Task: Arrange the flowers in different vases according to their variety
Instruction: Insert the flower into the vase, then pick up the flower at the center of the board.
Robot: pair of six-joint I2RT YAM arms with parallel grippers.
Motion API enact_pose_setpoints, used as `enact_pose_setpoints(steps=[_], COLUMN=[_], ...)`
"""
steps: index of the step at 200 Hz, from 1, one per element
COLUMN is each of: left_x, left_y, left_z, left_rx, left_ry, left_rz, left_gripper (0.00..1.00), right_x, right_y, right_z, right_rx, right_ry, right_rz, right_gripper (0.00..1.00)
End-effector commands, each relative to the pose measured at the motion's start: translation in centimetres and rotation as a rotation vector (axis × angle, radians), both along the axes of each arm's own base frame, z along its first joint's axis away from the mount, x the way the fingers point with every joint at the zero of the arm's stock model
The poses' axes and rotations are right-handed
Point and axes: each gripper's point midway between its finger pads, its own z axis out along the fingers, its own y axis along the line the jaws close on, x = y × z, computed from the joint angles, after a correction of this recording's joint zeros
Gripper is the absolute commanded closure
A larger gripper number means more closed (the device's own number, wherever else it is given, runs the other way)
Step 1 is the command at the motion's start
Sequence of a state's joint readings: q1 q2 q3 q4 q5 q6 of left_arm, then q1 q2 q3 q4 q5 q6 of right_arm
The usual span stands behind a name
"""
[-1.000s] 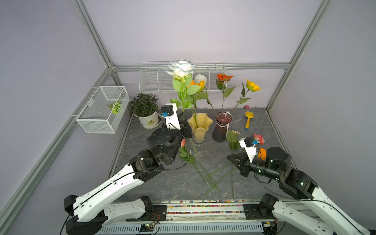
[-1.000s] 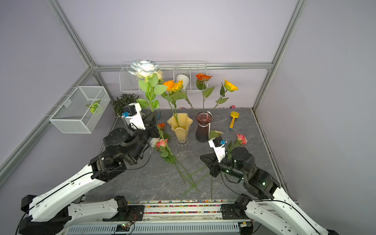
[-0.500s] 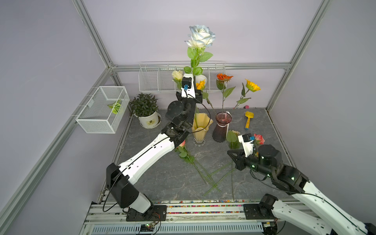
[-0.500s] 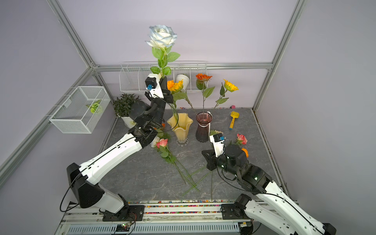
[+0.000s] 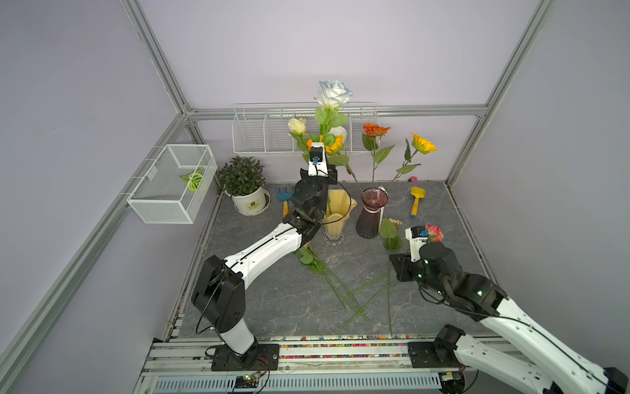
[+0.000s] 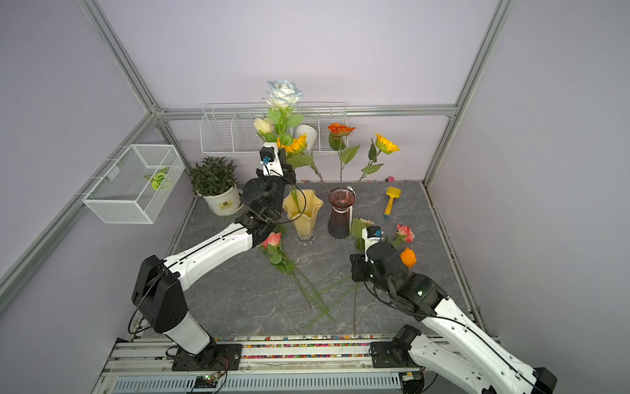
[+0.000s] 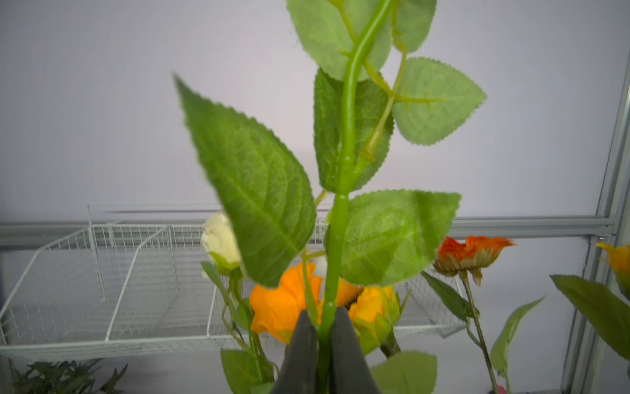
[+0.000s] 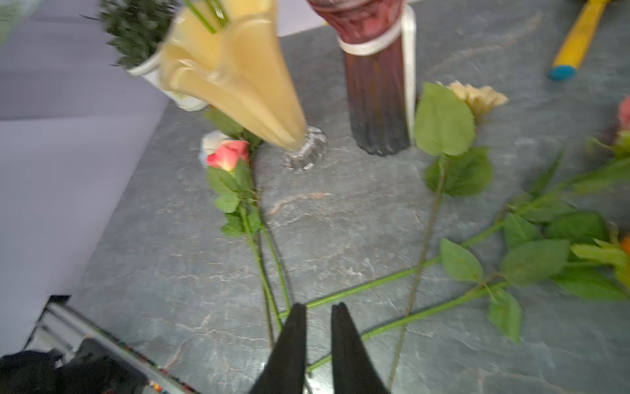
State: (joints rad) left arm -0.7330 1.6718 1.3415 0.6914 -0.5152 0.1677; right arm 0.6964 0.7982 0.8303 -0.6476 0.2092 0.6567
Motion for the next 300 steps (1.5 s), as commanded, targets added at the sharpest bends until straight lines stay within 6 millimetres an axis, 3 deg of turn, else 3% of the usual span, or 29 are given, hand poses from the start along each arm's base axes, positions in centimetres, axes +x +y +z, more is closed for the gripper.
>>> enact_pose_setpoints(steps=[1, 25, 61, 99, 119, 170, 204, 254, 300], left_x=[0.2, 0.3, 0.0, -1.9, -2.9, -6.2, -9.1, -12.7, -14.0], left_y=[0.4, 0.3, 0.4, 0.0, 0.4, 0.8, -0.1, -0.9, -0.7], left_z=[-2.1, -4.6, -6.1, -5.8, -5.6, -5.2, -5.0, -6.4, -7.3], left_rx=[-0.112, -0.135, -0.148, -0.143, -0.149, -0.139, -0.083, 0.018, 0.067], left_ry=[0.049, 0.109, 0.177, 0.194, 0.217, 0.3, 0.369, 0.494, 0.524], left_rz=[-0.023, -0.038, -0.056, -0.146, -0.164, -0.248, -0.397, -0.554, -0.588], left_gripper=[1.0, 1.0, 1.0, 0.33, 0.17, 0.08, 0.06, 0.05, 0.04], right_x=[-0.2, -0.2, 0.4, 1.5, 1.9, 1.7, 1.1, 0.6, 1.2], right_y=[-3.6, -4.4, -4.3, -3.1, -3.3, -5.1, -6.6, -6.0, -5.4], right_z=[-2.7, -4.8, -6.7, -8.9, -9.6, -11.3, -12.8, -15.7, -17.5], right_rx=[-0.016, 0.051, 0.072, 0.012, -0.023, -0.089, -0.084, -0.021, -0.038], right_ry=[0.136, 0.202, 0.252, 0.327, 0.357, 0.408, 0.43, 0.517, 0.572], right_rz=[-0.218, -0.286, -0.298, -0.261, -0.279, -0.399, -0.503, -0.556, -0.571], right_gripper=[0.62, 0.55, 0.52, 0.5, 0.51, 0.55, 0.55, 0.55, 0.54])
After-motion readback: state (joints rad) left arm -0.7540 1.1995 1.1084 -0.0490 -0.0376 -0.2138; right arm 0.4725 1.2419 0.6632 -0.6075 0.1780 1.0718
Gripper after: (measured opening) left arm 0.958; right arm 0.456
